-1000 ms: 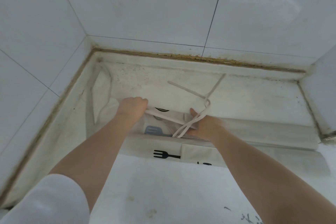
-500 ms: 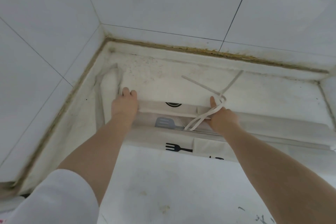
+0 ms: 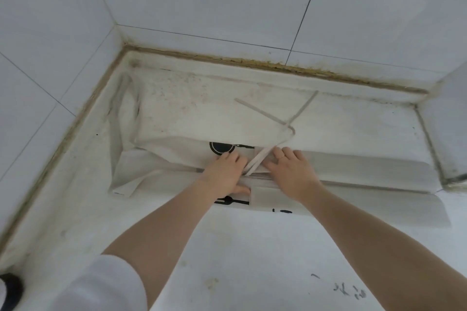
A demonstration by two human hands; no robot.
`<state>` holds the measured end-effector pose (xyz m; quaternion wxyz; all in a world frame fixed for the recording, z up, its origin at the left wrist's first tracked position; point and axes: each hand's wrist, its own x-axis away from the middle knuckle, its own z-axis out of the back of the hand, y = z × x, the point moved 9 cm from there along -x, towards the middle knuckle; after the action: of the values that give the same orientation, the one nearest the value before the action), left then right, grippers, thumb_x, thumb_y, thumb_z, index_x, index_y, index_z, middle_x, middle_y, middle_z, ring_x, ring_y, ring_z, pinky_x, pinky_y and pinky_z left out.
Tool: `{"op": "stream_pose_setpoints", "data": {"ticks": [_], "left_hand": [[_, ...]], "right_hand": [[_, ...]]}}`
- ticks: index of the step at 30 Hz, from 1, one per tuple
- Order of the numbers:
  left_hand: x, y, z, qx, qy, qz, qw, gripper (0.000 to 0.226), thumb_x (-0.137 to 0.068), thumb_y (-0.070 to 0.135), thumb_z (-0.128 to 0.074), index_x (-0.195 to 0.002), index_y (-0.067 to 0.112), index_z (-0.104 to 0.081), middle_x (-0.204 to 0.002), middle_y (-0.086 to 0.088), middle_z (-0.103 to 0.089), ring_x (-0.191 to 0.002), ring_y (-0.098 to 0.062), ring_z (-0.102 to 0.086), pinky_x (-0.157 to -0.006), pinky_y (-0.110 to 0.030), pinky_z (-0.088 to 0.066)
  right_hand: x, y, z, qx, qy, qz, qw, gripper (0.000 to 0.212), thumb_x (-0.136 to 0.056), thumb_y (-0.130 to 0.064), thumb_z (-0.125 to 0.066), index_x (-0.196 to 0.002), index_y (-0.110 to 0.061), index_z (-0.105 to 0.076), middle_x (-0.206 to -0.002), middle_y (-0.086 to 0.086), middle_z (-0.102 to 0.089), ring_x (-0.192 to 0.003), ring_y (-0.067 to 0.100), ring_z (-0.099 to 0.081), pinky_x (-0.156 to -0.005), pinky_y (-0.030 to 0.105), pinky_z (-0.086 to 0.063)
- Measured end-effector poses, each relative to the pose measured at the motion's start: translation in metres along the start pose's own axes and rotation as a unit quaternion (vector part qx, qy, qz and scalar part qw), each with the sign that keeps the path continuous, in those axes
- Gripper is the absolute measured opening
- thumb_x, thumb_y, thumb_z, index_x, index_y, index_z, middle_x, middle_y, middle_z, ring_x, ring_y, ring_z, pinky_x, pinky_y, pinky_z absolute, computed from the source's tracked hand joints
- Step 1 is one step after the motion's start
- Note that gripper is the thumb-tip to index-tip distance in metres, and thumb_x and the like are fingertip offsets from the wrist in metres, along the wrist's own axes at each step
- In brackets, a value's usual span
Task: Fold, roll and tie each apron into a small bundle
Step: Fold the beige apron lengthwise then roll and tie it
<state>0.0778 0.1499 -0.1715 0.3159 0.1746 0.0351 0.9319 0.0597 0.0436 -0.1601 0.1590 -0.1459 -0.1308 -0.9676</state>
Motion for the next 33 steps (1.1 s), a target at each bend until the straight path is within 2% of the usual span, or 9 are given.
{"op": "stream_pose_setpoints", "data": {"ticks": [3,7,10,16,19,21,23,27,33], "left_hand": [[0.000,-0.004,-0.001,0.051,-0.013,0.032,0.998,0.067,-0.077,0.054,-0.065,-0.123,0.012,-0.040,-0.126,-0.004,-0.048,-0.115,-0.024,-0.047,-0.088,-0.033,-0.040],[-0.003,-0.004,0.004,0.049,-0.023,0.042,0.998,0.046,-0.085,0.048,-0.060,-0.115,0.015,-0.047,-0.119,-0.004,-0.050,-0.107,-0.025,-0.049,-0.076,-0.031,-0.036],[-0.004,-0.007,0.005,0.033,-0.005,0.059,0.998,0.036,-0.091,0.045,-0.051,-0.113,0.016,-0.051,-0.121,-0.004,-0.049,-0.109,-0.025,-0.045,-0.082,-0.031,-0.035],[-0.008,-0.022,0.010,0.039,-0.044,0.192,0.980,0.033,-0.091,0.041,-0.053,-0.110,0.014,-0.055,-0.118,-0.009,-0.049,-0.109,-0.027,-0.047,-0.083,-0.035,-0.041],[-0.016,0.015,0.040,0.048,0.095,0.206,0.973,0.038,-0.082,0.022,-0.054,-0.118,0.011,-0.048,-0.122,-0.010,-0.045,-0.116,-0.031,-0.043,-0.094,-0.038,-0.036],[-0.029,0.078,0.056,0.069,0.211,0.059,0.973,0.044,-0.072,0.020,-0.044,-0.113,0.008,-0.055,-0.123,-0.013,-0.052,-0.117,-0.035,-0.049,-0.099,-0.043,-0.038],[-0.045,0.135,0.038,0.046,0.172,-0.074,0.981,0.063,-0.076,0.033,-0.028,-0.128,0.009,-0.053,-0.140,-0.014,-0.046,-0.131,-0.033,-0.042,-0.111,-0.045,-0.027],[-0.064,0.143,-0.027,0.019,0.020,-0.013,1.000,0.092,-0.073,0.064,0.003,-0.151,0.016,-0.011,-0.159,-0.005,0.000,-0.146,-0.021,-0.001,-0.114,-0.034,0.008],[-0.067,0.137,-0.035,-0.037,0.068,0.001,0.997,0.071,-0.085,0.059,-0.030,-0.136,0.014,-0.049,-0.143,-0.009,-0.045,-0.129,-0.028,-0.046,-0.106,-0.038,-0.020]], "right_hand": [[0.005,0.017,-0.019,-0.065,-0.011,-0.014,0.998,0.056,-0.095,-0.054,-0.004,-0.148,-0.038,-0.017,-0.156,0.005,-0.015,-0.142,0.023,-0.016,-0.114,0.035,-0.016],[0.015,0.023,-0.046,-0.096,-0.064,-0.011,0.993,0.118,-0.044,-0.073,0.045,-0.149,-0.037,0.005,-0.157,-0.007,0.016,-0.146,0.019,0.011,-0.117,0.038,0.004],[0.027,0.049,-0.058,-0.126,-0.069,-0.076,0.987,0.105,-0.049,-0.078,0.038,-0.145,-0.040,0.019,-0.154,-0.010,0.024,-0.146,0.019,0.015,-0.117,0.039,0.005],[0.078,0.128,-0.098,-0.182,-0.101,-0.244,0.947,0.069,-0.091,-0.067,-0.018,-0.145,-0.042,0.017,-0.156,-0.006,0.023,-0.145,0.024,0.015,-0.118,0.044,0.001],[0.081,0.124,-0.099,-0.187,-0.086,-0.240,0.949,0.067,-0.092,-0.064,-0.018,-0.147,-0.041,0.014,-0.157,-0.003,0.021,-0.146,0.027,0.012,-0.117,0.045,-0.002],[0.076,0.116,-0.097,-0.200,-0.073,-0.234,0.949,0.066,-0.093,-0.063,-0.018,-0.147,-0.041,0.012,-0.157,-0.002,0.021,-0.146,0.028,0.013,-0.117,0.046,0.000],[0.073,0.112,-0.098,-0.212,-0.072,-0.224,0.948,0.064,-0.094,-0.061,-0.017,-0.146,-0.041,0.014,-0.156,-0.004,0.024,-0.145,0.027,0.016,-0.116,0.049,0.004],[0.074,0.121,-0.101,-0.200,-0.046,-0.185,0.961,0.058,-0.096,-0.056,-0.009,-0.148,-0.039,0.011,-0.156,-0.008,0.023,-0.145,0.020,0.016,-0.115,0.049,0.005],[0.128,0.197,-0.129,-0.175,0.002,-0.239,0.955,0.078,-0.078,-0.059,0.014,-0.151,-0.030,0.005,-0.159,-0.001,0.011,-0.147,0.019,0.008,-0.117,0.036,0.001]]}}
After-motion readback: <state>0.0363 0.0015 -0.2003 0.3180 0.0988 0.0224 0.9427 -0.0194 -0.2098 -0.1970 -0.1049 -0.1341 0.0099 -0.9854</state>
